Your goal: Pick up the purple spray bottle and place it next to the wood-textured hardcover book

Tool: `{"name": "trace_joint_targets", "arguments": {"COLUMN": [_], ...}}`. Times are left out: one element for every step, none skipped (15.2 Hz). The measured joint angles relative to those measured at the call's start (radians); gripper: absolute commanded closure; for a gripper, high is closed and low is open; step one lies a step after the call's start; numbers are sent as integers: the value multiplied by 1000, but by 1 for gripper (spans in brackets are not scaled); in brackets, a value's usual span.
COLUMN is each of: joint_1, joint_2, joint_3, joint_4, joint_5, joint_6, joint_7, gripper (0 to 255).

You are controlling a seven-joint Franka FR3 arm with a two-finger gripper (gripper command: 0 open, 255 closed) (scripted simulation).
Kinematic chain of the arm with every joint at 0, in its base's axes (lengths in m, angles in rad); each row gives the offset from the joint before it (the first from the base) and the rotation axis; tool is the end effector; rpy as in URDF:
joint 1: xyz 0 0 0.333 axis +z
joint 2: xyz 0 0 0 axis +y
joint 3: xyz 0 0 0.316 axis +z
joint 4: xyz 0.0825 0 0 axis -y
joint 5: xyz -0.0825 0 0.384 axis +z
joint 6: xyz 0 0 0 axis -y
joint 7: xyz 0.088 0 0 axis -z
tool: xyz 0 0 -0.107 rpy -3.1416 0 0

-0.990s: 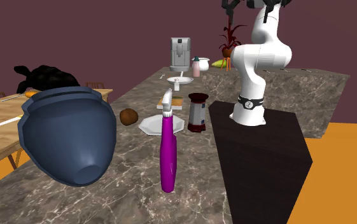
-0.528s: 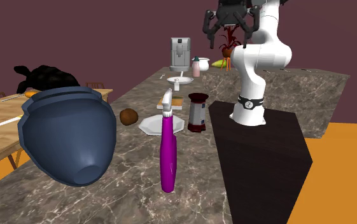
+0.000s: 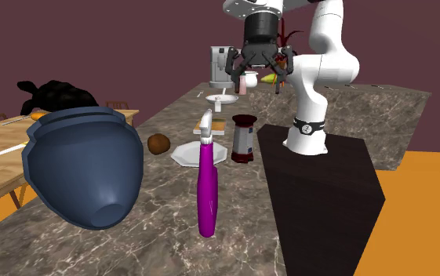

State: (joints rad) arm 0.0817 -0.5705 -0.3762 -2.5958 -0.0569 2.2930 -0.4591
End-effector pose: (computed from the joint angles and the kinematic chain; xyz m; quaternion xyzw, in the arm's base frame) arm 0.3800 -0.1192 0.4536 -0.9836 -0.1130 -0.1371 0.0306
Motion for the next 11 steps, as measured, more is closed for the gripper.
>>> {"name": "trace_joint_targets", "arguments": {"joint_1": [13, 34, 58, 91, 121, 159, 204, 254, 315, 377, 432], "joint_2": [25, 57, 88, 138, 173, 212, 254, 293, 342, 392, 442], "joint_3": [-28, -54, -77, -117, -156, -201, -248, -290, -345, -400, -445], "joint_4": [-1, -6, -3, 5, 2, 19, 40, 54, 72, 101, 127], "joint_5": [13, 32, 56, 90, 126, 171, 227, 293, 376, 477, 587], "joint_6": [43, 95, 140, 196, 248, 285, 316, 349, 382, 397, 406], "joint_7": [-37, -71, -104, -153, -207, -268, -334, -401, -483, -578, -677], "gripper": [0, 0, 0, 0, 0, 0, 0, 0, 0, 0, 0]}}
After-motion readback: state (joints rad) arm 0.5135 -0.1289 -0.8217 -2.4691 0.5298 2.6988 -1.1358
